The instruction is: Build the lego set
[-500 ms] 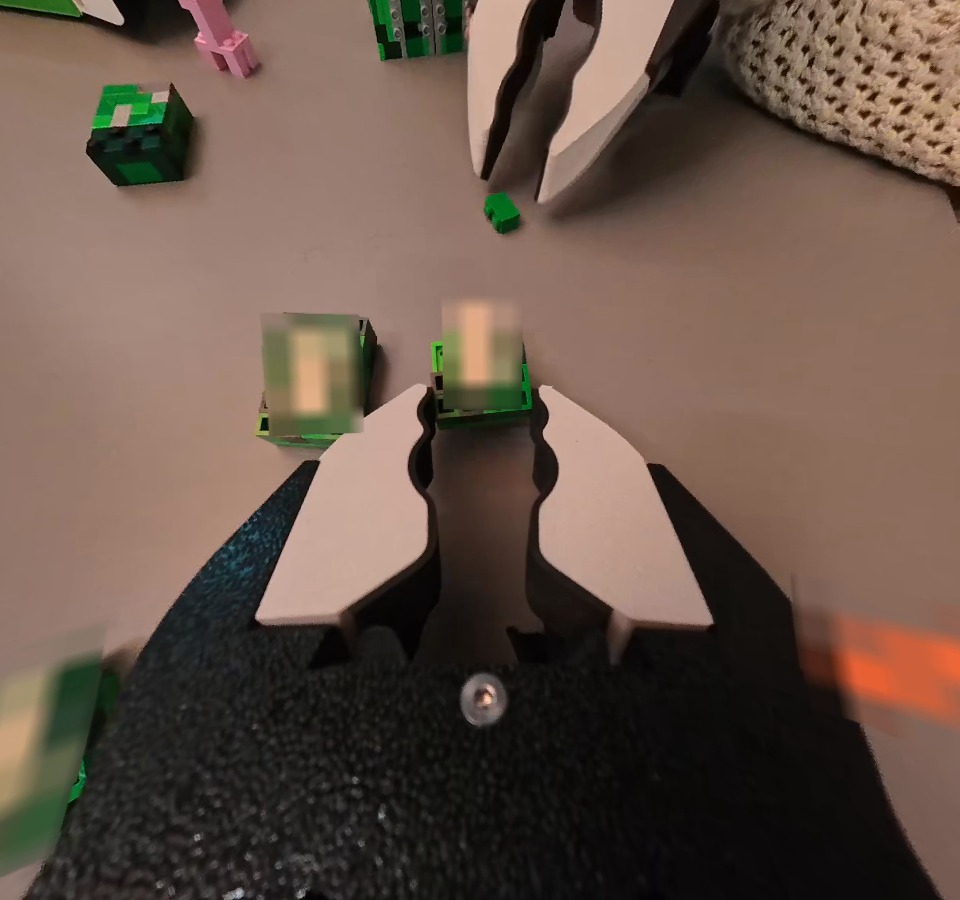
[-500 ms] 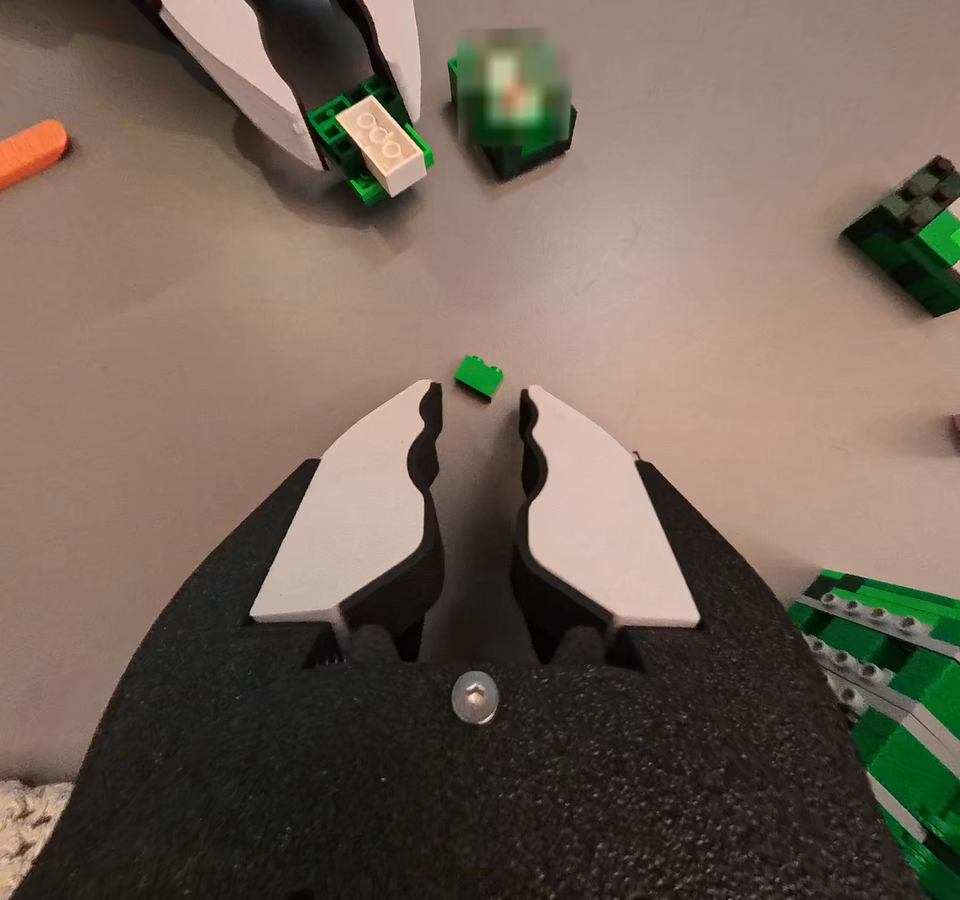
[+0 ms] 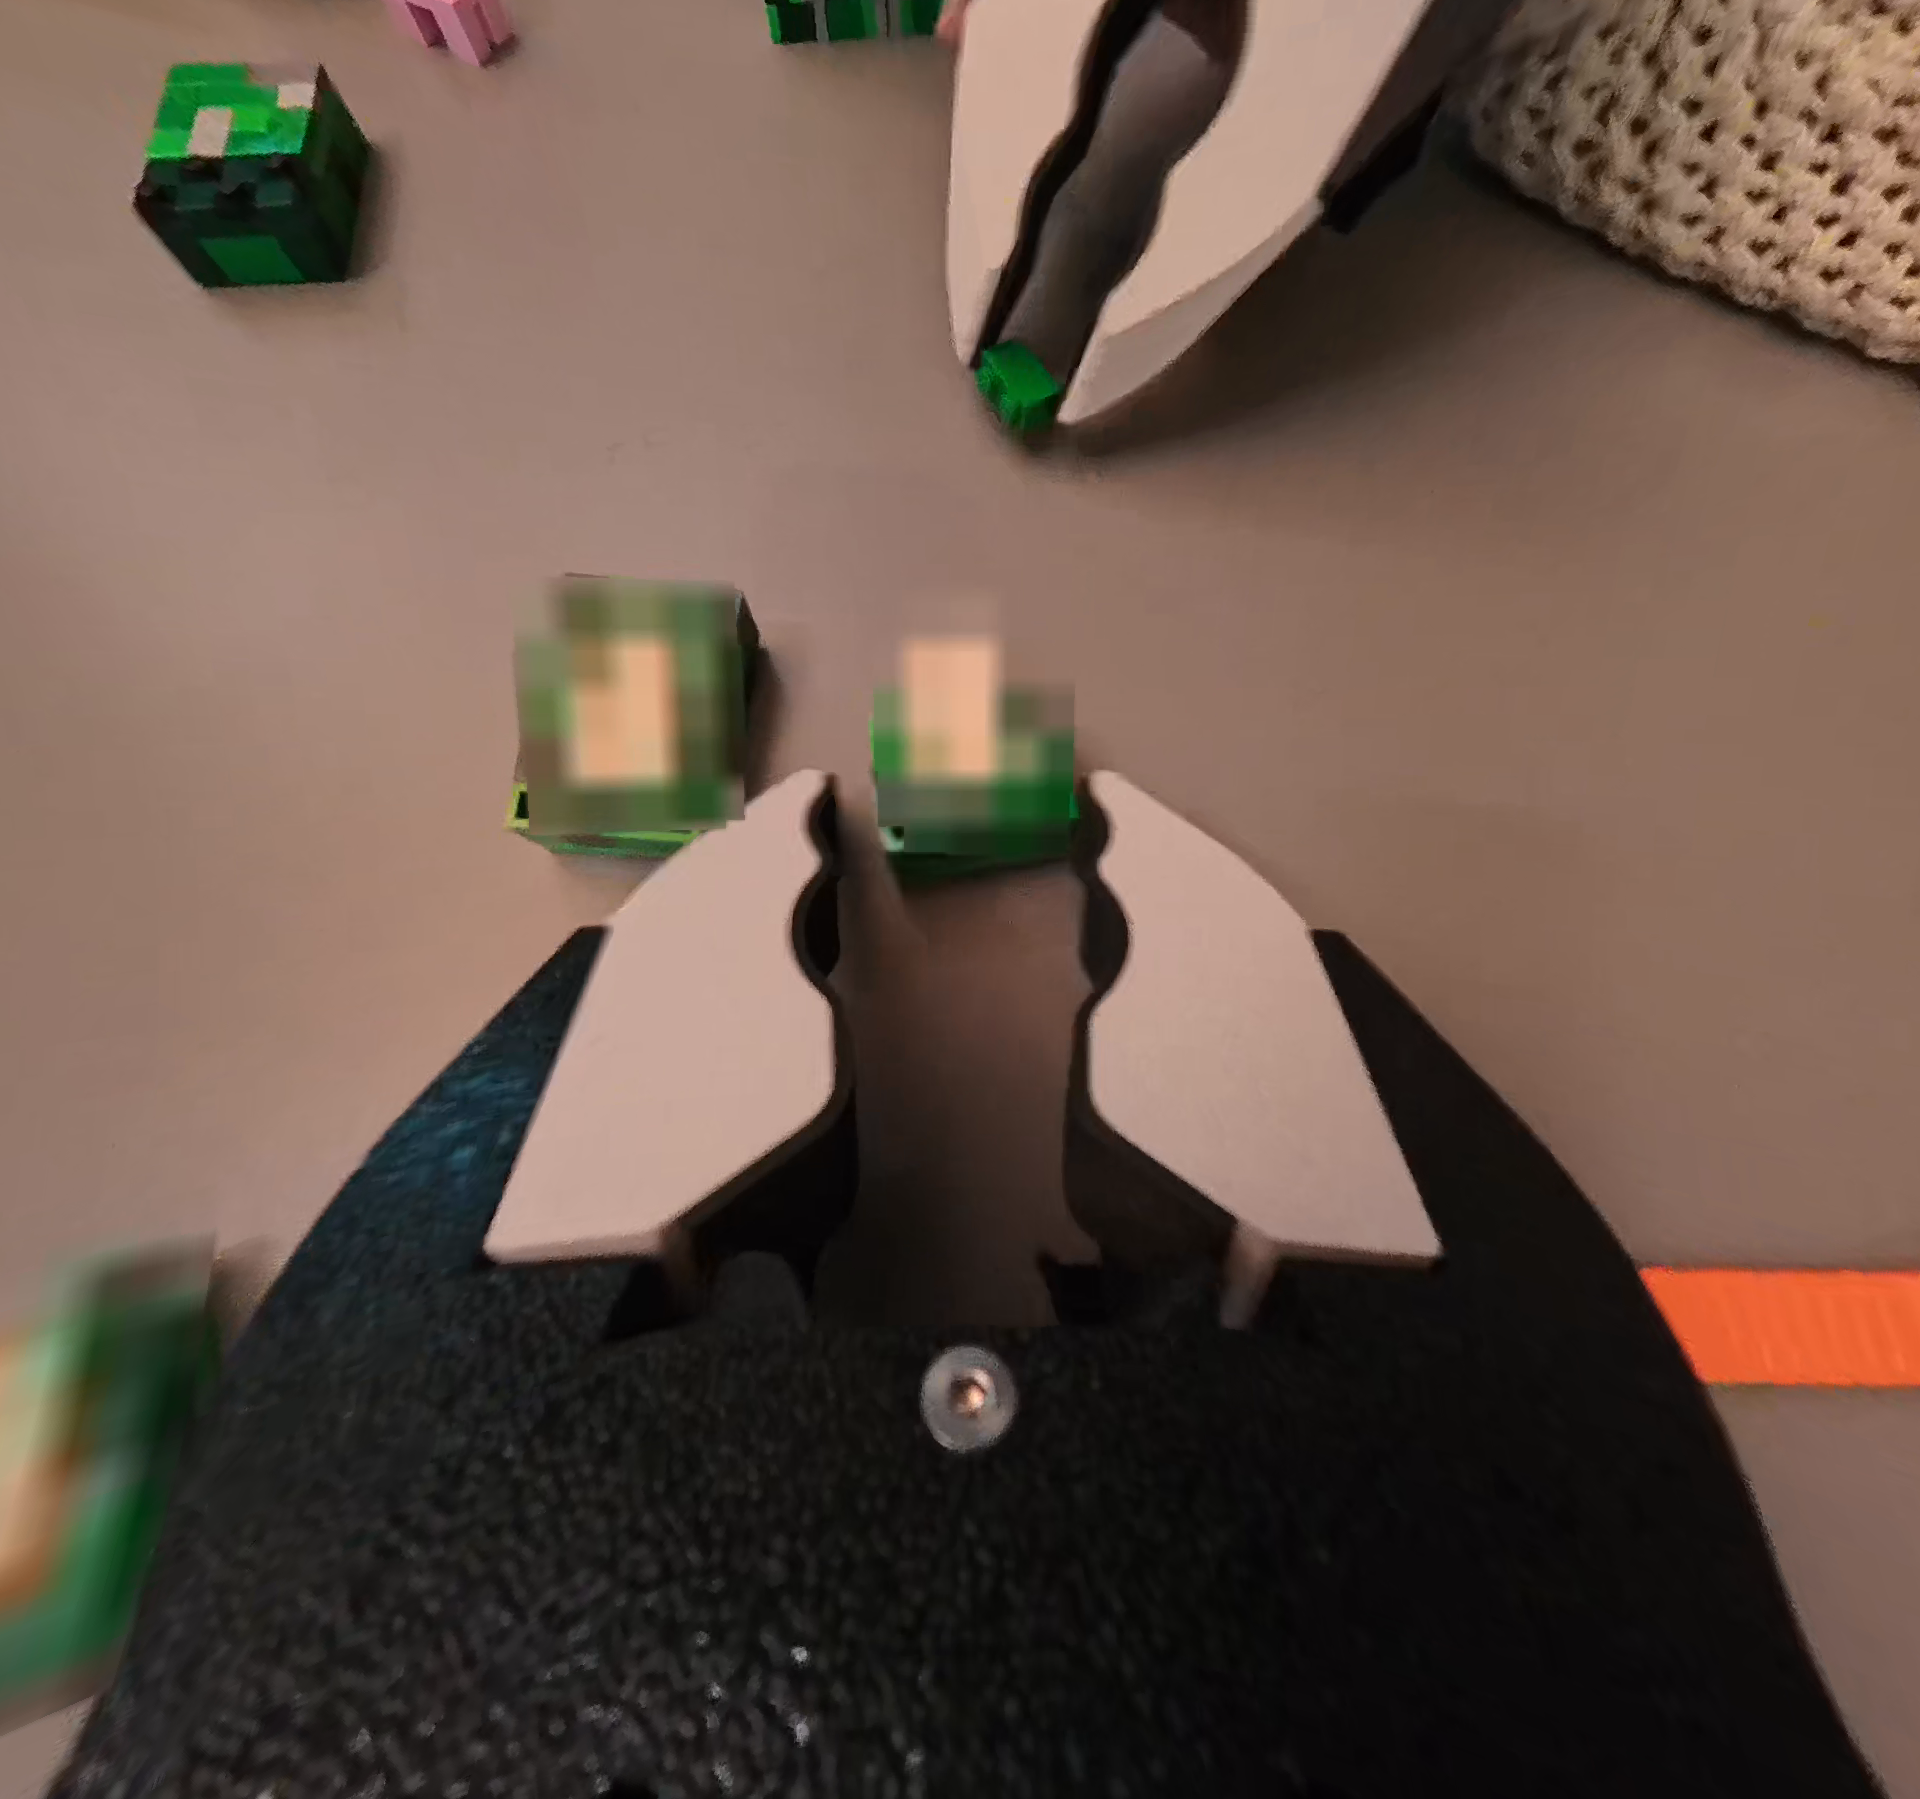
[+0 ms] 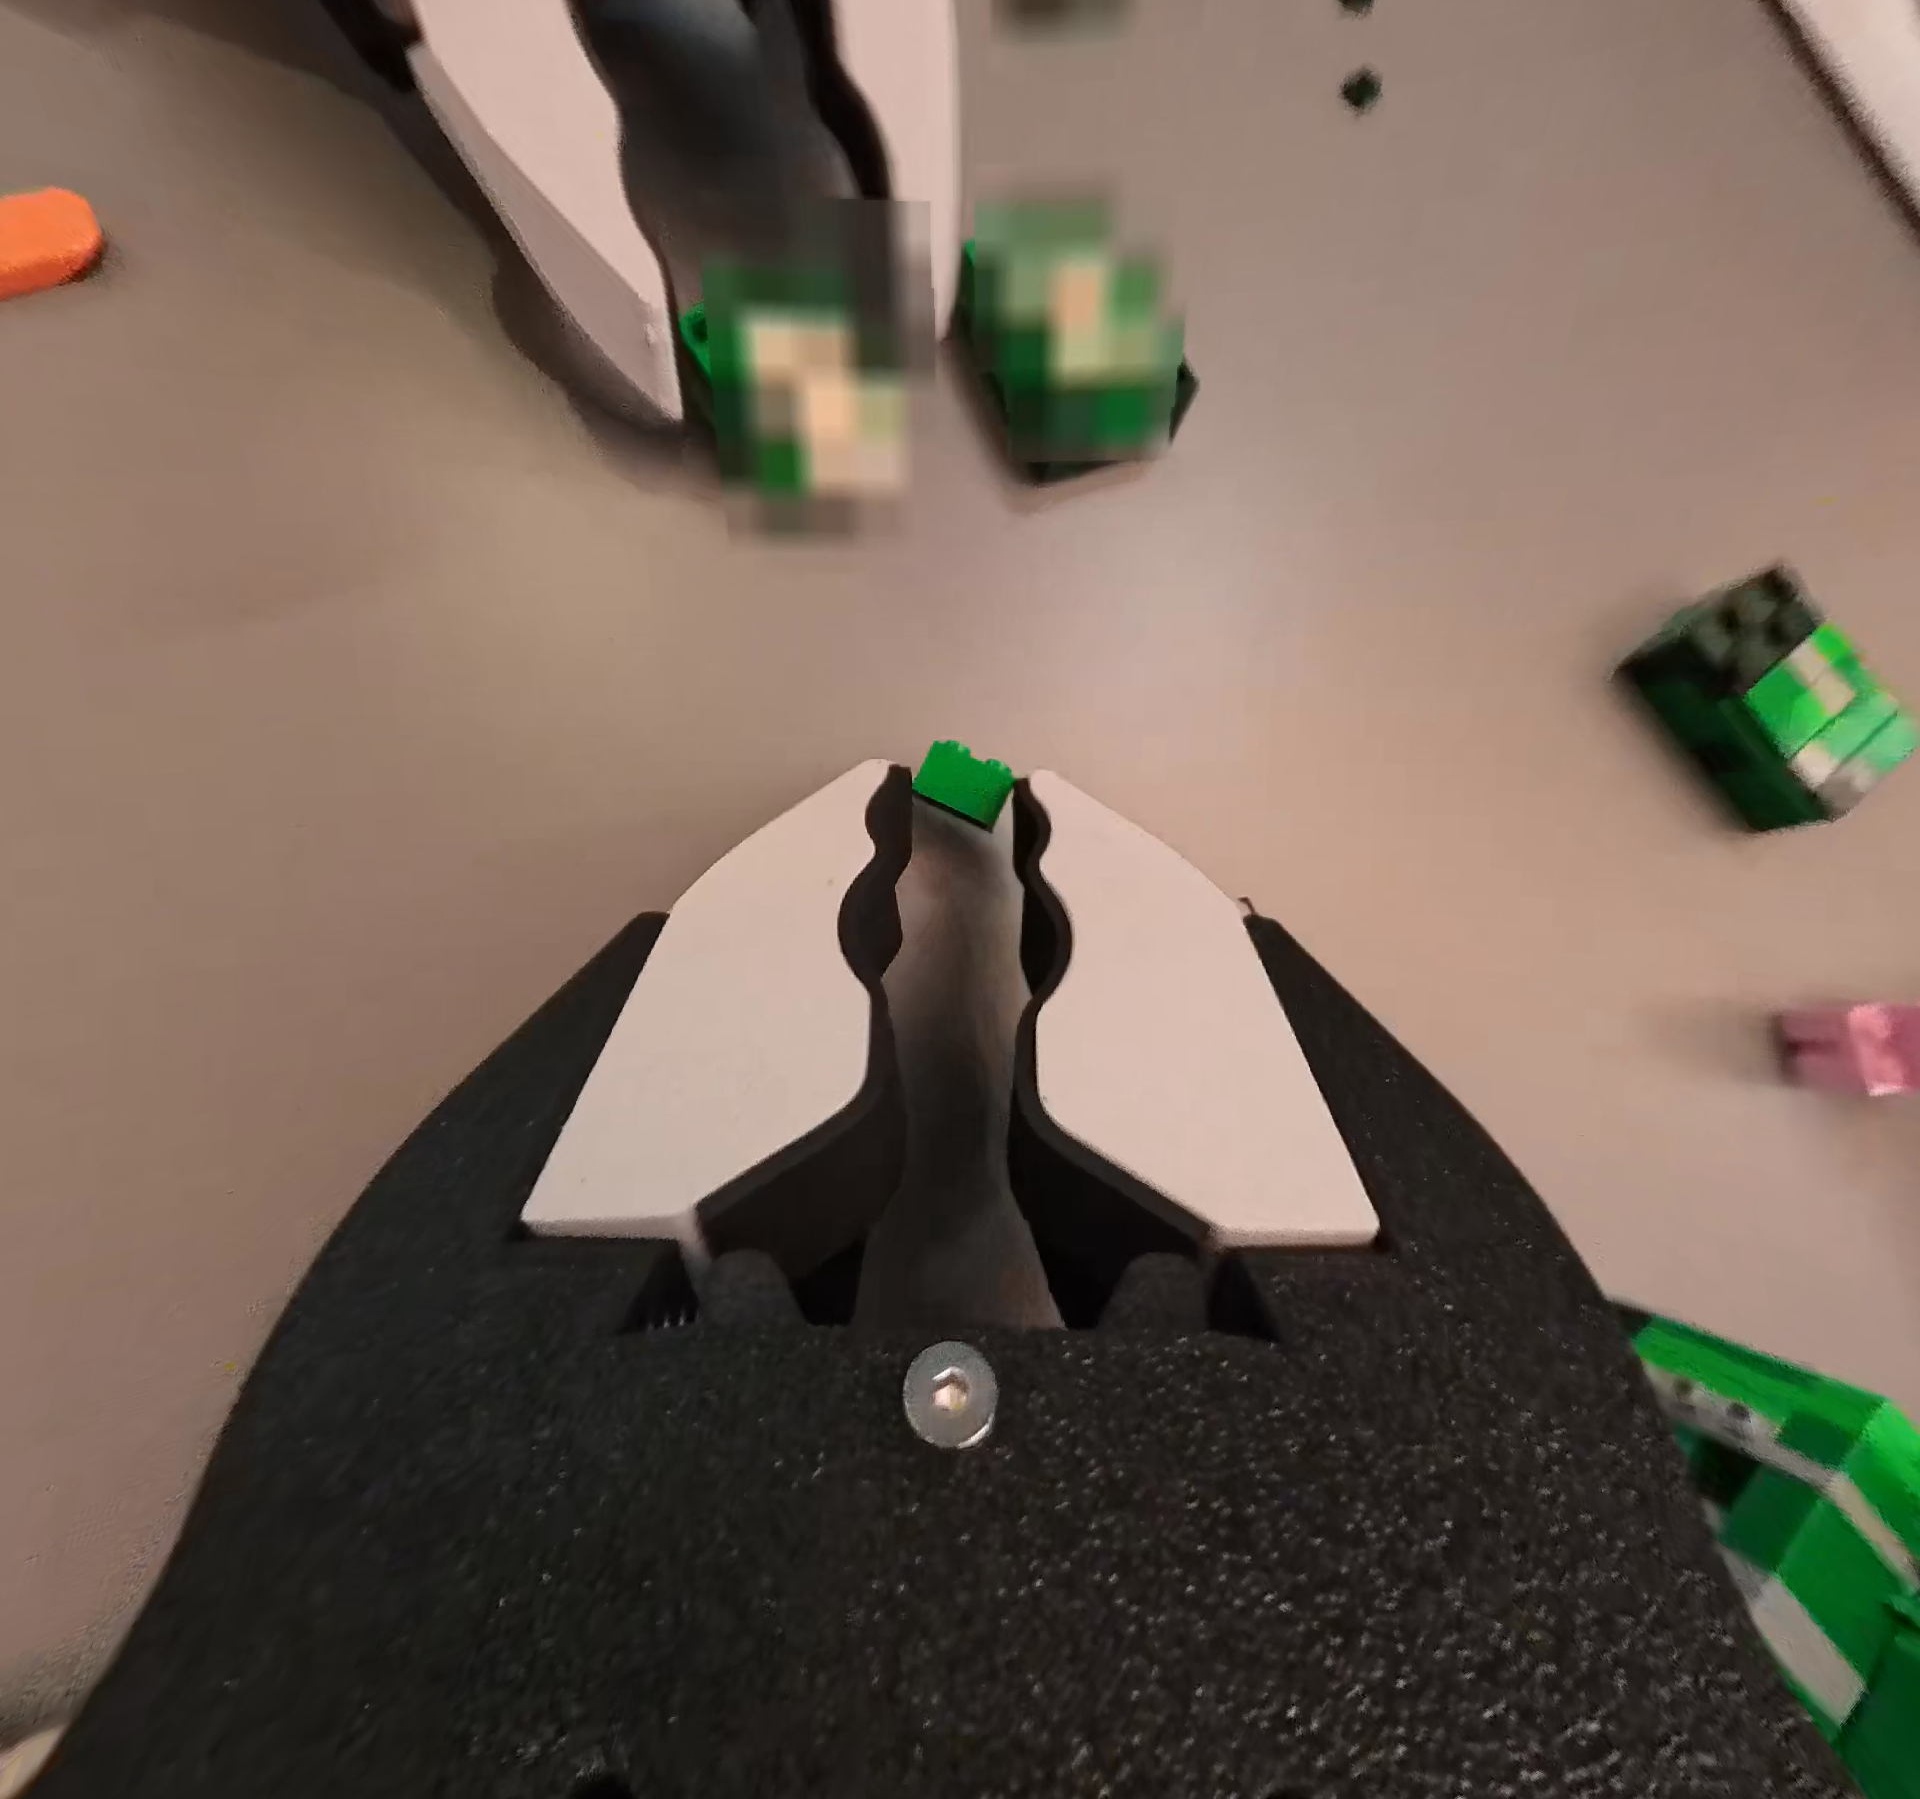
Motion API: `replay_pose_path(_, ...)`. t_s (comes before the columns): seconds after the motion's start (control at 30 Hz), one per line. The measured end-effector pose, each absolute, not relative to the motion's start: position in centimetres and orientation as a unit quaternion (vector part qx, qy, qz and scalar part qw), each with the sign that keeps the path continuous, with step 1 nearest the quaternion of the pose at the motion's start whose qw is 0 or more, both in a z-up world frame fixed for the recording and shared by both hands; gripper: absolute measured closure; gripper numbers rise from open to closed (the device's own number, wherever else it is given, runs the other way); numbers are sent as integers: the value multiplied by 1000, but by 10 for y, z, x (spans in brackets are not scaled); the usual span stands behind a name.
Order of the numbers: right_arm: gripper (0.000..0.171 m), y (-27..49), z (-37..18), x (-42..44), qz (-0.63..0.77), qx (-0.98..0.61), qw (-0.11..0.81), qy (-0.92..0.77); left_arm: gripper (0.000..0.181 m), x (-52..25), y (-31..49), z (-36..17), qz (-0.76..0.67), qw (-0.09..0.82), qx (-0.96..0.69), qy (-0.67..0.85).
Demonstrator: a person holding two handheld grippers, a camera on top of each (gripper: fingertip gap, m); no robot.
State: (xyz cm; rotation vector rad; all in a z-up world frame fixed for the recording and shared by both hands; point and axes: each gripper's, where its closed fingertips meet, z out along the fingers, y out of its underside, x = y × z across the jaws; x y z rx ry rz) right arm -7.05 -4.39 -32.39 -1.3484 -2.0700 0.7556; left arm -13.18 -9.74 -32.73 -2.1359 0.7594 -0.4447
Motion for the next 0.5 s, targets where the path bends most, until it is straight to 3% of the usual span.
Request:
replay_pose_path(0.07,153,-51,-314,-78,281,-461,318,-779,120,-135,-94,-323,-183,415,-845,281)
replay_pose_path(0.13,153,-59,-306,-85,269,-414,366,-789,115,-136,-91,-313,-199,441,-834,263)
replay_pose_path(0.3,153,-77,-291,-101,202,-301,482,-797,135,-119,-94,-281,-281,491,-790,235)
replay_pose_path(0.5,153,-100,-277,-109,178,-221,546,-788,146,-105,-98,-283,-312,480,-783,243)
